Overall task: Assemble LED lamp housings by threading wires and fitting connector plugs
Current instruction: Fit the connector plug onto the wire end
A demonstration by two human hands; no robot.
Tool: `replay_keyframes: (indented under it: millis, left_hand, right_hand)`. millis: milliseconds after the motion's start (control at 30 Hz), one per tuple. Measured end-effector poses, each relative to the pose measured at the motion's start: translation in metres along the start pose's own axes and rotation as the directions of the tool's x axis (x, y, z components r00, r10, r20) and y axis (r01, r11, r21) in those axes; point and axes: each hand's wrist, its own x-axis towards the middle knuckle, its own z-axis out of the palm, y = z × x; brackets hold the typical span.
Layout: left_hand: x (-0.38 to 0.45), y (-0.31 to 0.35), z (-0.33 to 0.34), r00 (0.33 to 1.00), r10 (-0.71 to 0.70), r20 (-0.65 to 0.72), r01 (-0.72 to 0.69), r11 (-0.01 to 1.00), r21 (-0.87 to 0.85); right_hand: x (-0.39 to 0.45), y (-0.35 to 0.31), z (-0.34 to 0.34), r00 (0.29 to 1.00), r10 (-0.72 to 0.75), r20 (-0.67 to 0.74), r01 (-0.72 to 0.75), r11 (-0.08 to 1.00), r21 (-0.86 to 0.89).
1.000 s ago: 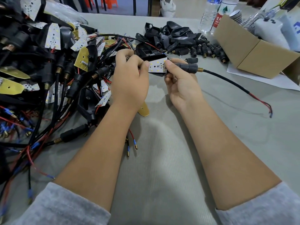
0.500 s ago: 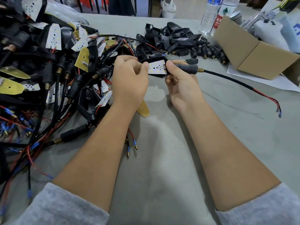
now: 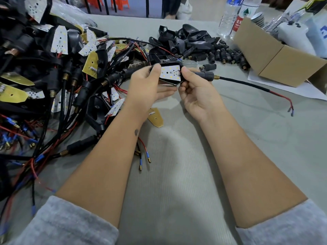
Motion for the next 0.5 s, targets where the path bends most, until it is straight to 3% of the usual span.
replay_keyframes:
  millis: [133, 200, 367, 500]
  left_hand:
    - [0.006, -0.004, -0.007, 0.991, 0.086, -0.099, -0.081, 0.995, 0.057]
    - [0.01, -0.005, -0.012, 0.978, 0.119, -0.17, -0.101, 0.989, 0.107]
    - [0.019, -0.006, -0.023, 0.938, 0.136, -0.318, -0.106, 0.988, 0.113]
    - [0.021, -0.007, -0.024, 0.931, 0.123, -0.343, -0.097, 0.991, 0.091]
  right_hand:
    - [-0.001, -0.005, -0.003, 0.999, 0.042, 0.018, -0.042, 0.999, 0.023]
    - [0.0, -0.008, -0.006, 0.998, 0.05, -0.041, -0.046, 0.994, 0.1]
    - [0.01, -0.015, -0.018, 0.947, -0.073, -0.313, 0.119, 0.984, 0.13]
    - [0.01, -0.014, -0.019, 0.936, -0.177, -0.305, 0.207, 0.976, 0.068]
